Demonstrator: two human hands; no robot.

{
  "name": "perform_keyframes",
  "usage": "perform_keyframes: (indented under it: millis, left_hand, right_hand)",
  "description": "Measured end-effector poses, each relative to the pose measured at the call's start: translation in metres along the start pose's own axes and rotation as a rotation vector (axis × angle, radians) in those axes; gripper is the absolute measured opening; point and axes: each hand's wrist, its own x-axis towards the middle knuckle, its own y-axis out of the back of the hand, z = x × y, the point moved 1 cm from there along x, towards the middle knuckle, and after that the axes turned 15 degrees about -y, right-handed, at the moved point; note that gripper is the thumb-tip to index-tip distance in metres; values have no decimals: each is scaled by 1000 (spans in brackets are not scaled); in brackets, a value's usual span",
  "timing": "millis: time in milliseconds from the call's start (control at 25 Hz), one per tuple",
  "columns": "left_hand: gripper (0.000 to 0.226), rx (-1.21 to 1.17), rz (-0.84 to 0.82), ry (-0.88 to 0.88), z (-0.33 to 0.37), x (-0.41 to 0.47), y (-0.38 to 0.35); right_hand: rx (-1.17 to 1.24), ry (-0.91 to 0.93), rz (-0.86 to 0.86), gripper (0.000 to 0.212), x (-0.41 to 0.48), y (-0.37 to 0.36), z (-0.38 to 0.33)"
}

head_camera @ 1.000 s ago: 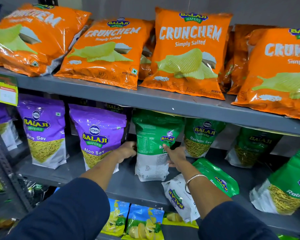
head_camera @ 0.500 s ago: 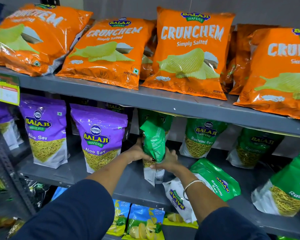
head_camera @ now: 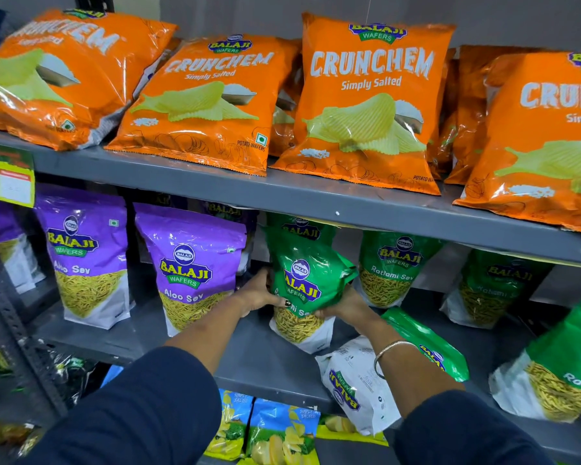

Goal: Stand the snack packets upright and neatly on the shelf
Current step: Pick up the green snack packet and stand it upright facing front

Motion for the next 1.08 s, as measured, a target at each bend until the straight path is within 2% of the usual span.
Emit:
perform_keyframes:
  millis: [80, 240, 360, 440, 520, 560, 600, 680, 760, 800, 880, 920, 1000, 1080]
  left_hand:
    - [64, 55, 5, -34, -1, -3, -3]
    - [63, 69, 69, -23, -5, -8, -7]
    - [68, 169, 32, 59, 1, -14, -10]
    - [70, 394, -256, 259, 3, -20, -11]
    - [55, 571, -644, 481, 9, -26, -15]
    - [42, 600, -759, 531, 15, -25, -24]
    - [32, 623, -814, 536, 24, -24, -38]
    - [32, 699, -833, 458, 41, -18, -72]
    - [35, 835, -769, 297, 69, -16, -115]
    - [34, 915, -704, 169, 79, -14, -132]
    - [37, 1009, -617, -13, 80, -4, -159]
    - [44, 1003, -603, -15, 77, -1, -170]
    - [58, 926, -593, 80, 71, 2, -183]
    - [68, 727, -569, 220, 61, 6, -191]
  right_hand:
    - [26, 24, -45, 87, 10, -1, 8]
    - [37, 26, 11, 60, -6, -2, -3]
    - [-84, -2, 137, 69, -5, 2, 0]
    - [-157, -73, 155, 65, -11, 11, 3]
    - [-233, -198, 266, 59, -21, 32, 11]
    - [-252, -291, 373, 57, -27, 47, 20]
    - [-257, -378, 459, 54, -37, 62, 32]
    - [-374, -520, 501, 53, -54, 90, 58]
    - [-514, -624, 393, 58, -70, 108, 90]
    - [-412, -663, 278, 59, -72, 112, 106]
    - [6, -685, 24, 63, -73, 105, 127]
    - [186, -720, -98, 76, -72, 103, 134]
    - [391, -807, -260, 102, -63, 95, 147]
    - [495, -800, -317, 89, -56, 99, 154]
